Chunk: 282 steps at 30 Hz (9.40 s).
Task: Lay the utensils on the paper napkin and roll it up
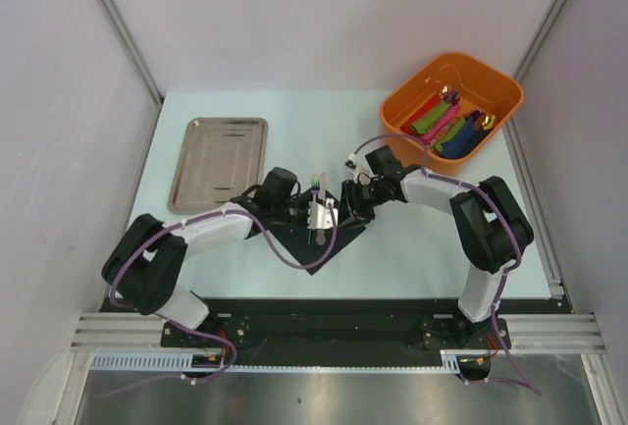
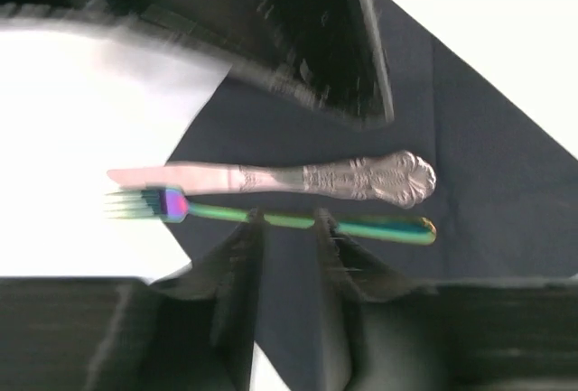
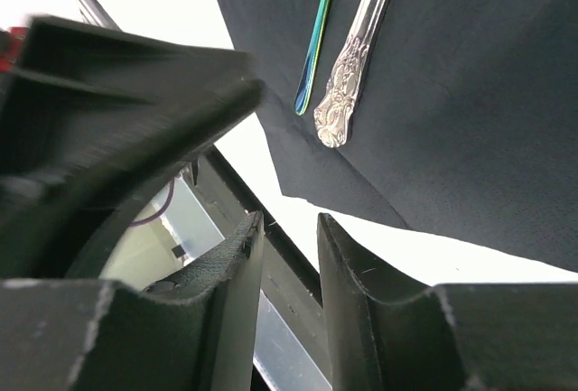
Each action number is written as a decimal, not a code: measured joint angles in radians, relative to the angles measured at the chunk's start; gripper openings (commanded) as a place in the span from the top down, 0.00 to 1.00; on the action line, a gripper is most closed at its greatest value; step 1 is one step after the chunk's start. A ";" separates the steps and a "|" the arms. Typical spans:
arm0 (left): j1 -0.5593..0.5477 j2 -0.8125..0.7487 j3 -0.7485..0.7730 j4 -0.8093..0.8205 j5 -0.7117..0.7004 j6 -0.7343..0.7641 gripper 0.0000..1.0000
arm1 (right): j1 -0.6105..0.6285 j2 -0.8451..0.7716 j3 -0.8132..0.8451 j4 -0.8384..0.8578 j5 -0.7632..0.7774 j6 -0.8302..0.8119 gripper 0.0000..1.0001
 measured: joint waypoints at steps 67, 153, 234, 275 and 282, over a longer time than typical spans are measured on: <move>-0.127 -0.099 0.041 -0.351 0.071 0.133 0.62 | -0.023 -0.035 -0.026 -0.007 0.008 -0.009 0.64; 0.003 0.214 0.302 -0.414 0.044 -0.051 1.00 | 0.024 -0.031 -0.073 0.027 0.008 0.003 0.74; 0.249 0.415 0.235 -0.025 0.433 -1.174 0.81 | -0.020 -0.019 0.016 -0.157 0.357 -0.142 0.27; 0.261 0.430 0.235 -0.010 0.458 -1.175 0.85 | -0.032 0.073 0.046 -0.045 0.062 0.004 0.87; 0.262 0.431 0.235 -0.005 0.457 -1.175 0.87 | -0.020 0.093 0.093 -0.047 0.056 0.012 1.00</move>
